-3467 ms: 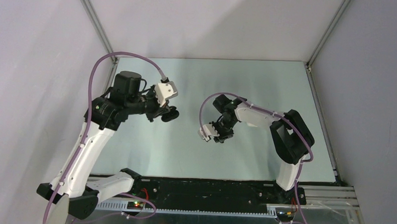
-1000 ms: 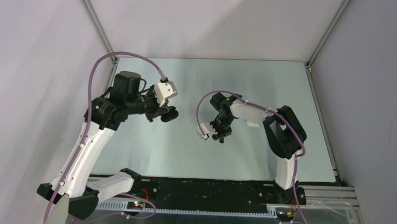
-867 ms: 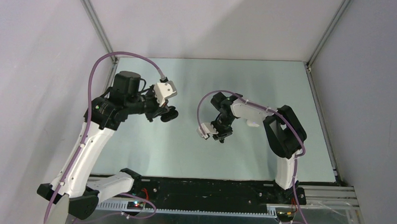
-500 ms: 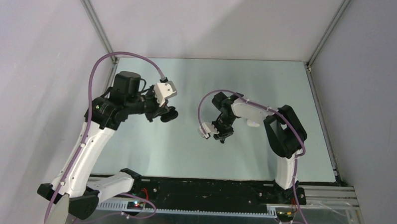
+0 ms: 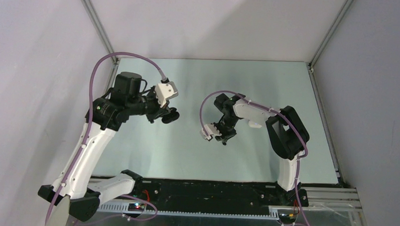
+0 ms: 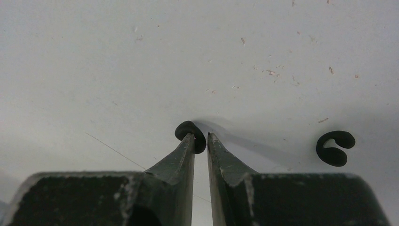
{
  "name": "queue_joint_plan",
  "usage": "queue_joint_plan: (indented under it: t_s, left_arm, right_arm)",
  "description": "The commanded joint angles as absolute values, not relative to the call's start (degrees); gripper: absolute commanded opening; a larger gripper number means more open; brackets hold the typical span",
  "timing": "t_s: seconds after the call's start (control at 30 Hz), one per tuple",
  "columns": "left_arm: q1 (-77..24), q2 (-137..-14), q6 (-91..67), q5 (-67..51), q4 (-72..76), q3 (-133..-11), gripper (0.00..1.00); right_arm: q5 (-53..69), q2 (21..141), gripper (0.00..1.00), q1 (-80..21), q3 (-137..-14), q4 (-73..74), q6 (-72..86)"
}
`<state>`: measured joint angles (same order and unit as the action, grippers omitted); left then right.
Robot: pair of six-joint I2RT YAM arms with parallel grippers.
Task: Insert the wireless bluetooth earbuds into the charging case
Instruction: Pick up the right earbud from the center of the board, then insert the right earbud into the right side groove of the charging case.
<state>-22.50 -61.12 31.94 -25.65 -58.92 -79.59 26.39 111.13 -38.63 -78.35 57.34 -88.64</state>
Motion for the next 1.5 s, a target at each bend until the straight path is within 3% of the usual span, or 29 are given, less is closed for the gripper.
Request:
queue_joint_plan:
  t_s: [0.0, 0.2, 0.43, 0.63, 0.77, 0.9, 1.2, 1.47]
  left_arm:
    - [-22.15, -61.09, 31.68, -26.46, -58.13, -79.55, 0.00]
    - [-22.11, -61.32, 31.69, -26.44, -58.16, -79.68, 0.00]
    - [-22.02, -61.58, 31.68, -26.69, -58.15, -79.73, 0.00]
    - [-21.97, -61.96, 31.14, -27.19, -58.15, -79.94, 0.00]
    - [-21.97, -62.63, 29.62, -29.54, -58.15, -79.34, 0.00]
    - [-22.14, -64.77, 28.10, -31.43, -58.10, -79.48, 0.00]
    - [-27.33, -69.65, 26.01, -28.94, -55.82, -81.87, 0.00]
    - [-30.66, -69.91, 26.29, -29.52, -52.86, -82.63, 0.00]
  right_arm:
    - [27.54, 110.25, 0.21, -38.92, -78.84, 60.06, -89.24]
    - [27.59, 110.49, 0.18, -39.33, -78.86, 60.45, -88.98]
    - [27.44, 110.41, 0.00, -39.13, -78.96, 61.07, -88.90]
    - [29.78, 106.99, 0.00, -37.63, -78.93, 60.93, -86.66]
    - [36.86, 98.47, 0.00, -35.04, -78.59, 58.38, -80.16]
    - [42.98, 88.67, 0.00, -34.25, -74.02, 51.32, -72.15]
    - [43.32, 67.44, 0.00, -36.24, -64.77, 24.88, -51.06]
    - [38.66, 61.96, 0.00, -44.31, -64.69, 13.58, -40.11]
